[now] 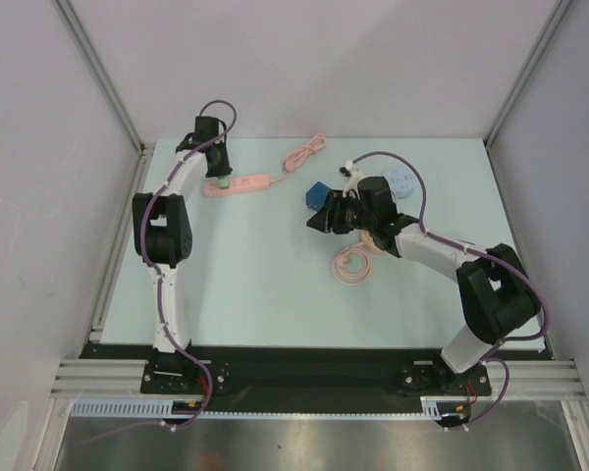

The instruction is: Insert the plug

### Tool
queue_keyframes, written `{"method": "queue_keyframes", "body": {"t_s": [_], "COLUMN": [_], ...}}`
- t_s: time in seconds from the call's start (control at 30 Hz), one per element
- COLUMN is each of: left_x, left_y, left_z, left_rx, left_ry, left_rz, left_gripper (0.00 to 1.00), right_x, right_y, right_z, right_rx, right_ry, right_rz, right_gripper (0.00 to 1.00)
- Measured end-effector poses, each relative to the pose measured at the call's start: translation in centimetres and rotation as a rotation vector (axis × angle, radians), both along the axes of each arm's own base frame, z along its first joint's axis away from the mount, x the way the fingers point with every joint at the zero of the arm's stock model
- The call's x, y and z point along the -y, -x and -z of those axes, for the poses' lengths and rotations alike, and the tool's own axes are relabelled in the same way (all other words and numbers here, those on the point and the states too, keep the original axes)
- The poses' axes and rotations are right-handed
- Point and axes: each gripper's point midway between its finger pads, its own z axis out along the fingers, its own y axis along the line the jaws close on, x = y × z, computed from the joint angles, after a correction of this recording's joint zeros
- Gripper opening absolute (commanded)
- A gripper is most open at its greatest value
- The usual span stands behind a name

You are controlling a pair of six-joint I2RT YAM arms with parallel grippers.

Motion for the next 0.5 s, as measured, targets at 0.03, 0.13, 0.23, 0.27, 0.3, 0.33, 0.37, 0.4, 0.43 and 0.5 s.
{"method": "queue_keyframes", "body": {"t_s": [0.03,0.13,0.23,0.27,0.3,0.33,0.37,0.4,0.43,0.5], "left_x": [0.0,0.0,0.4,0.8,1.2,1.6,2.0,2.2,2.6,3.1], "left_y": [0.0,0.0,1.3,2.6,4.0,5.0,5.8,6.2,6.4,6.6], "left_z": [0.0,0.0,0.9,2.0,3.1,4.0,4.7,5.1,5.0,4.9], "left_rx": [-0.001,-0.001,-0.058,-0.115,-0.174,-0.222,-0.257,-0.277,-0.283,-0.29], "left_ry": [-0.001,-0.002,0.013,0.018,0.02,0.024,0.025,0.021,0.03,0.037], "left_rz": [0.0,0.0,0.015,0.026,0.036,0.049,0.057,0.063,0.073,0.084], "left_gripper": [0.11,0.41,0.5,0.51,0.52,0.52,0.52,0.53,0.55,0.56], "right_x": [0.1,0.2,0.4,0.4,0.4,0.5,0.5,0.6,0.7,0.8], "right_y": [0.0,0.1,0.2,0.2,0.2,0.2,0.2,0.2,0.1,0.1], "right_z": [-0.1,-0.6,-1.0,-1.2,-1.4,-1.5,-1.7,-1.8,-2.0,-2.2], "right_rx": [0.001,0.002,0.011,0.016,0.019,0.022,0.025,0.029,0.034,0.04], "right_ry": [-0.005,-0.021,-0.029,-0.032,-0.035,-0.037,-0.039,-0.041,-0.044,-0.047], "right_rz": [0.002,0.005,0.007,0.008,0.008,0.009,0.01,0.012,0.014,0.016], "right_gripper": [0.46,0.46,0.46,0.46,0.46,0.46,0.46,0.46,0.46,0.46]}}
